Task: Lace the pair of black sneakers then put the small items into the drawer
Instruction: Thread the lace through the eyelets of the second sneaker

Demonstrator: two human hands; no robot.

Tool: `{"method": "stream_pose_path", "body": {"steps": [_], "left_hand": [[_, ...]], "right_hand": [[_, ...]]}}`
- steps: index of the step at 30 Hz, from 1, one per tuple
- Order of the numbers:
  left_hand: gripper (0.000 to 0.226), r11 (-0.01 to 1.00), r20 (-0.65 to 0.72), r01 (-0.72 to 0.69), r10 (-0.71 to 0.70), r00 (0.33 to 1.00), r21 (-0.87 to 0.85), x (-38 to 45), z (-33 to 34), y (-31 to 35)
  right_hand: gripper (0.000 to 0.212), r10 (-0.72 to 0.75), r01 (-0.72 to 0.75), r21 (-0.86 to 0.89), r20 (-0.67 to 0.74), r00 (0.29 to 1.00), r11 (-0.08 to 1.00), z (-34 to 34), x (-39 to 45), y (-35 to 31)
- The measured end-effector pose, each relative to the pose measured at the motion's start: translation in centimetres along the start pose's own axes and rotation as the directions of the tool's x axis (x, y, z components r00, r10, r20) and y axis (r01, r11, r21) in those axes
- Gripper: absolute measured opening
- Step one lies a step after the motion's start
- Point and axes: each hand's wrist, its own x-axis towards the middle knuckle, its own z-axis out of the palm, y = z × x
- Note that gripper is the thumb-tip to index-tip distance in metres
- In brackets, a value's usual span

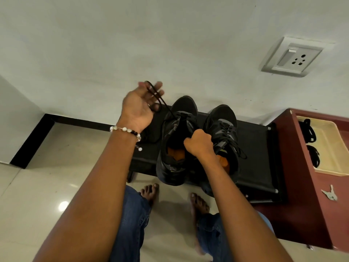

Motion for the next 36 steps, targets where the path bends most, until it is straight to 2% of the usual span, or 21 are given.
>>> {"method": "stream_pose_path", "body": {"steps": [2, 4, 6, 8, 9, 10, 11, 12, 13, 15, 17, 18, 20, 22, 24, 27, 29, 32, 34, 35, 36], "left_hand": [[0.029, 0.929, 0.01, -0.054, 0.062, 0.998, -0.366, -0.2, -0.2, 1.3], [0.03, 0.865, 0.003, -0.09, 0.105, 0.994, -0.493, -0.3, -0.4, 1.7], [0.03, 0.934, -0.027, -0.056, 0.05, 0.998, -0.352, -0.3, -0.2, 1.2], [0.027, 0.978, -0.116, -0.02, 0.045, 0.992, 0.209, -0.2, -0.1, -0.3], [0.023, 0.821, -0.123, -0.012, 0.101, 0.987, 0.571, -0.2, -0.2, -1.1], [0.018, 0.562, -0.077, -0.027, 0.16, 0.984, 0.827, -0.1, -0.3, -2.0], [0.016, 0.309, -0.002, -0.051, 0.167, 0.986, 0.95, 0.0, -0.3, -2.7], [0.018, 0.14, 0.041, -0.059, 0.126, 0.991, 0.988, 0.0, -0.3, -3.2], [0.021, 0.053, 0.044, -0.048, 0.076, 0.996, 0.997, 0.1, -0.1, -3.4], [0.021, 0.0, 0.011, -0.011, 0.03, 0.999, 1.0, 0.2, 0.2, -3.3], [0.02, 0.039, 0.001, -0.002, 0.022, 1.0, 0.999, 0.2, 0.5, -3.0], [0.021, 0.121, -0.011, 0.009, 0.022, 1.0, 0.993, 0.1, 0.5, -2.9], [0.025, 0.428, -0.059, 0.047, 0.017, 0.998, 0.903, -0.1, 0.7, -2.6], [0.023, 0.799, -0.097, 0.053, 0.007, 0.995, 0.6, 0.1, 0.8, -2.1], [0.024, 0.989, -0.083, 0.026, -0.014, 0.996, 0.143, 0.1, 0.7, -1.0], [0.026, 0.892, -0.006, -0.049, 0.052, 0.999, -0.45, -0.1, 0.1, 0.7], [0.028, 0.8, 0.001, -0.093, 0.115, 0.993, -0.593, -0.5, -0.2, 1.2], [0.028, 0.92, -0.079, -0.121, 0.098, 0.992, -0.373, -0.3, -0.6, 0.8], [0.026, 0.985, -0.176, -0.115, 0.137, 0.975, 0.13, 0.1, -0.6, 0.2], [0.027, 0.881, -0.187, -0.101, 0.209, 0.96, 0.463, 0.3, -0.7, -0.2], [0.032, 0.669, -0.143, -0.093, 0.29, 0.946, 0.737, 0.5, -0.9, -0.8]], "right_hand": [[0.034, 0.012, -0.012, 0.046, 0.004, 1.0, 0.999, 0.1, 0.0, 0.0], [0.036, 0.021, -0.022, 0.092, 0.012, 1.0, 0.996, 0.3, 0.1, 0.1], [0.038, 0.028, -0.03, 0.14, 0.017, 0.999, 0.99, 0.3, 0.1, 0.1], [0.037, 0.031, -0.034, 0.168, 0.023, 0.999, 0.985, 0.4, 0.3, 0.0], [0.036, 0.032, -0.036, 0.172, 0.024, 0.999, 0.984, 0.4, 0.3, 0.0], [0.034, 0.035, -0.039, 0.17, 0.025, 0.999, 0.985, 0.4, 0.3, 0.0], [0.033, 0.036, -0.04, 0.163, 0.026, 0.999, 0.986, 0.4, 0.3, 0.1], [0.032, 0.035, -0.039, 0.158, 0.028, 0.999, 0.987, 0.4, 0.3, 0.1], [0.031, 0.033, -0.037, 0.157, 0.028, 0.999, 0.987, 0.4, 0.4, 0.1], [0.03, 0.031, -0.035, 0.159, 0.026, 0.999, 0.987, 0.4, 0.4, 0.1], [0.03, 0.031, -0.034, 0.167, 0.022, 0.999, 0.985, 0.5, 0.4, 0.2], [0.031, 0.03, -0.033, 0.173, 0.022, 0.999, 0.984, 0.5, 0.5, 0.2], [0.033, 0.028, -0.031, 0.182, 0.019, 0.999, 0.983, 0.6, 0.5, 0.3], [0.035, 0.027, -0.029, 0.195, 0.015, 1.0, 0.98, 0.8, 0.6, 0.3], [0.037, 0.027, -0.029, 0.208, 0.013, 1.0, 0.978, 0.8, 0.6, 0.3], [0.036, 0.03, -0.032, 0.208, 0.011, 0.999, 0.978, 0.8, 0.6, 0.3], [0.035, 0.034, -0.034, 0.2, 0.007, 0.999, 0.979, 0.8, 0.7, 0.3], [0.035, 0.043, -0.041, 0.207, -0.005, 0.999, 0.978, 1.0, 0.8, 0.3], [0.035, 0.044, -0.035, 0.215, -0.036, 0.998, 0.976, 1.1, 0.8, 0.3], [0.034, 0.041, -0.027, 0.219, -0.059, 0.997, 0.975, 1.2, 0.9, 0.3], [0.032, 0.034, -0.015, 0.224, -0.083, 0.996, 0.975, 1.2, 0.9, 0.3]]}}
